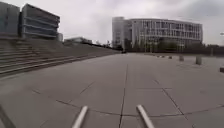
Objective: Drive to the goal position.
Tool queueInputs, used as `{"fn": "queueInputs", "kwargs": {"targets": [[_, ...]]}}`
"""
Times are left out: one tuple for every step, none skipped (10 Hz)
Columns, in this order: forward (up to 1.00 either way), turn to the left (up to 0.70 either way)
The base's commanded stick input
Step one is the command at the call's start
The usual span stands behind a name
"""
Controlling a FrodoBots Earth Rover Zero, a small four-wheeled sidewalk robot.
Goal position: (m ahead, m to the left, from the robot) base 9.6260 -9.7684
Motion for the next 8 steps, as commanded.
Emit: {"fn": "queueInputs", "kwargs": {"targets": [[1.0,-0.27],[1.0,-0.27],[1.0,-0.27],[1.0,-0.27],[1.0,-0.27],[1.0,-0.27],[1.0,-0.27],[1.0,-0.27]]}}
